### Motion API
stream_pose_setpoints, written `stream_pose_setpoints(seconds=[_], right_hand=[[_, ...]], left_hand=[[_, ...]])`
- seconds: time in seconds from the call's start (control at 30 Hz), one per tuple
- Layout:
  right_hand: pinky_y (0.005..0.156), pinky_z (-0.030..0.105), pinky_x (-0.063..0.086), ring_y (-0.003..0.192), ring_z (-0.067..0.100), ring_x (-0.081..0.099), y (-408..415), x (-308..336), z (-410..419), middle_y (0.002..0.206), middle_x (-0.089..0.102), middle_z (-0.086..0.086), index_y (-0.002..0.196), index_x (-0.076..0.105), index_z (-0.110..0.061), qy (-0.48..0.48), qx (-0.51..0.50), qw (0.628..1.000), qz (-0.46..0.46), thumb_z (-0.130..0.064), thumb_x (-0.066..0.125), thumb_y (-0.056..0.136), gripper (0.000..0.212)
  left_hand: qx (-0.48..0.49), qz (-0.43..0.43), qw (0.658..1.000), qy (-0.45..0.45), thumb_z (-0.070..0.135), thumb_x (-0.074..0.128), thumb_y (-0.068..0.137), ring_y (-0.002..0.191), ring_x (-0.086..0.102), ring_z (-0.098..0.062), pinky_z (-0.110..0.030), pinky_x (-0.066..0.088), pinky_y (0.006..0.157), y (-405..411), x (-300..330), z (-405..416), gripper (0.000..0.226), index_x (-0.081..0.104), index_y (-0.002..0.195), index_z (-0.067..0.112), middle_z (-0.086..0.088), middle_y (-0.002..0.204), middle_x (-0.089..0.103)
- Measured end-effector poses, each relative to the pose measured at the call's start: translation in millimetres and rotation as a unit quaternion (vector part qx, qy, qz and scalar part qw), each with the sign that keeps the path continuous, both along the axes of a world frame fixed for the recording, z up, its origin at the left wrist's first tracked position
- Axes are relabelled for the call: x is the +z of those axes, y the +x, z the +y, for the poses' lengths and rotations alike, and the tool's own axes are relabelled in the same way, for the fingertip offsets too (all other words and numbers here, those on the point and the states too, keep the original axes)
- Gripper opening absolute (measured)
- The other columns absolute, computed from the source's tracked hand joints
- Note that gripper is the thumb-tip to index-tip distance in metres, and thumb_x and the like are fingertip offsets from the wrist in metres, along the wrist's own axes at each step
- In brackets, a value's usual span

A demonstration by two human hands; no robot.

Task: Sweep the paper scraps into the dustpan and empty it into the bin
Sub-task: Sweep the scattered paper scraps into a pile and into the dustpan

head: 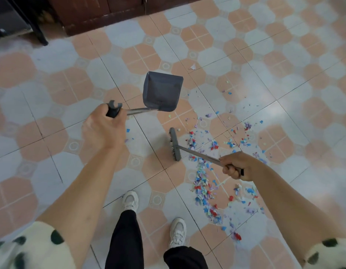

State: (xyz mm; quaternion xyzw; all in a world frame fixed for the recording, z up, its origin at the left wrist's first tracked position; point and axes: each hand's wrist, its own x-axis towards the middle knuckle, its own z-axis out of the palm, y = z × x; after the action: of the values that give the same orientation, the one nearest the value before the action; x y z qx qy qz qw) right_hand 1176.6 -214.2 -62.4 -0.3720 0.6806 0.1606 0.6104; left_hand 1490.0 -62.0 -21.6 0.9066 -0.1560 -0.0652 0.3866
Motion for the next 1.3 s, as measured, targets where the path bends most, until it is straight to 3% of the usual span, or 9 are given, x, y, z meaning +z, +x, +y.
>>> stream_pose_setpoints(seconds=[0.17, 0.33, 0.47, 0.63, 0.8, 0.9, 1.07, 1.2, 1.3], right_hand=[[0.032, 0.015, 0.026, 0.033, 0.006, 0.033, 76.2, 1.1, 47.2, 0.058, 0.046, 0.008, 0.127, 0.053, 0.002, 0.061, 0.062, 0.995, -0.057, -0.001, 0.046, 0.095, 0.033], [0.03, 0.013, 0.025, 0.028, 0.004, 0.033, 174.4, -28.8, 86.1, 0.062, 0.044, 0.01, 0.135, 0.048, 0.005, 0.107, 0.092, 0.986, -0.089, 0.001, 0.043, 0.093, 0.042], [0.029, 0.011, 0.025, 0.026, 0.005, 0.033, 230.3, -54.2, 87.9, 0.063, 0.043, 0.008, 0.136, 0.047, 0.003, 0.122, 0.086, 0.986, -0.07, -0.001, 0.042, 0.095, 0.042], [0.027, 0.013, 0.026, 0.028, 0.005, 0.033, 223.4, -56.4, 45.4, 0.062, 0.044, 0.007, 0.104, 0.052, -0.002, 0.102, 0.019, 0.993, -0.051, 0.0, 0.042, 0.092, 0.015], [0.027, 0.012, 0.025, 0.025, 0.006, 0.032, 183.9, -36.4, 8.1, 0.061, 0.047, 0.009, 0.097, 0.049, 0.001, 0.051, -0.03, 0.998, -0.006, -0.002, 0.045, 0.094, 0.006], [0.028, 0.012, 0.027, 0.025, 0.007, 0.033, 175.7, -22.5, 1.6, 0.059, 0.047, 0.01, 0.088, 0.051, 0.0, 0.03, -0.05, 0.998, -0.004, -0.003, 0.047, 0.095, 0.008], [0.028, 0.013, 0.025, 0.028, 0.006, 0.031, 192.7, -6.3, 17.2, 0.06, 0.045, 0.01, 0.099, 0.051, -0.005, 0.047, -0.041, 0.995, -0.08, -0.002, 0.043, 0.096, 0.009], [0.027, 0.013, 0.024, 0.029, 0.004, 0.031, 236.9, -30.3, 36.6, 0.063, 0.045, 0.009, 0.088, 0.049, -0.003, 0.097, -0.034, 0.984, -0.145, 0.002, 0.042, 0.093, 0.01], [0.027, 0.012, 0.027, 0.026, 0.004, 0.033, 271.4, -48.5, 41.1, 0.065, 0.046, 0.009, 0.084, 0.048, -0.001, 0.12, -0.046, 0.982, -0.135, -0.001, 0.043, 0.095, 0.013]], left_hand=[[-0.03, 0.003, 0.999, -0.034, 0.044, 0.055, 0.074, 0.078, 0.064, -0.033, -0.043, 0.054, 0.07, 44.5, 1.4, -15.4, 0.032, 0.066, 0.075, 0.014, -0.008, 0.078, 0.07], [-0.054, -0.01, 0.998, -0.01, 0.044, 0.056, 0.074, 0.07, 0.058, -0.036, -0.041, 0.05, 0.061, 83.5, 8.1, -14.8, 0.033, 0.062, 0.07, 0.012, -0.004, 0.063, 0.056], [-0.063, -0.006, 0.998, -0.03, 0.048, 0.054, 0.072, 0.073, 0.063, -0.031, -0.043, 0.053, 0.065, 110.4, 0.8, -11.4, 0.039, 0.068, 0.078, 0.012, -0.006, 0.072, 0.068], [-0.065, -0.019, 0.997, -0.034, 0.047, 0.054, 0.072, 0.072, 0.063, -0.032, -0.045, 0.052, 0.065, 130.8, -6.6, -13.3, 0.039, 0.068, 0.075, 0.011, -0.009, 0.072, 0.069], [-0.072, 0.0, 0.997, -0.041, 0.044, 0.056, 0.073, 0.07, 0.062, -0.033, -0.045, 0.052, 0.065, 138.0, -8.8, -19.8, 0.035, 0.065, 0.071, 0.01, -0.009, 0.071, 0.069], [-0.071, -0.014, 0.997, -0.037, 0.042, 0.057, 0.074, 0.067, 0.059, -0.036, -0.044, 0.051, 0.062, 138.2, -4.8, -23.5, 0.033, 0.061, 0.067, 0.01, -0.011, 0.067, 0.067], [-0.069, -0.004, 0.995, -0.066, 0.043, 0.057, 0.071, 0.071, 0.064, -0.035, -0.045, 0.053, 0.065, 136.7, -3.6, -28.5, 0.033, 0.065, 0.071, 0.011, -0.011, 0.071, 0.07], [-0.076, -0.028, 0.996, -0.045, 0.044, 0.057, 0.073, 0.068, 0.06, -0.035, -0.044, 0.051, 0.062, 128.1, 3.5, -28.9, 0.033, 0.065, 0.072, 0.012, -0.01, 0.068, 0.068], [-0.076, -0.04, 0.995, -0.051, 0.042, 0.059, 0.075, 0.066, 0.059, -0.035, -0.044, 0.051, 0.061, 120.1, 4.6, -22.8, 0.033, 0.065, 0.07, 0.01, -0.01, 0.067, 0.067]])
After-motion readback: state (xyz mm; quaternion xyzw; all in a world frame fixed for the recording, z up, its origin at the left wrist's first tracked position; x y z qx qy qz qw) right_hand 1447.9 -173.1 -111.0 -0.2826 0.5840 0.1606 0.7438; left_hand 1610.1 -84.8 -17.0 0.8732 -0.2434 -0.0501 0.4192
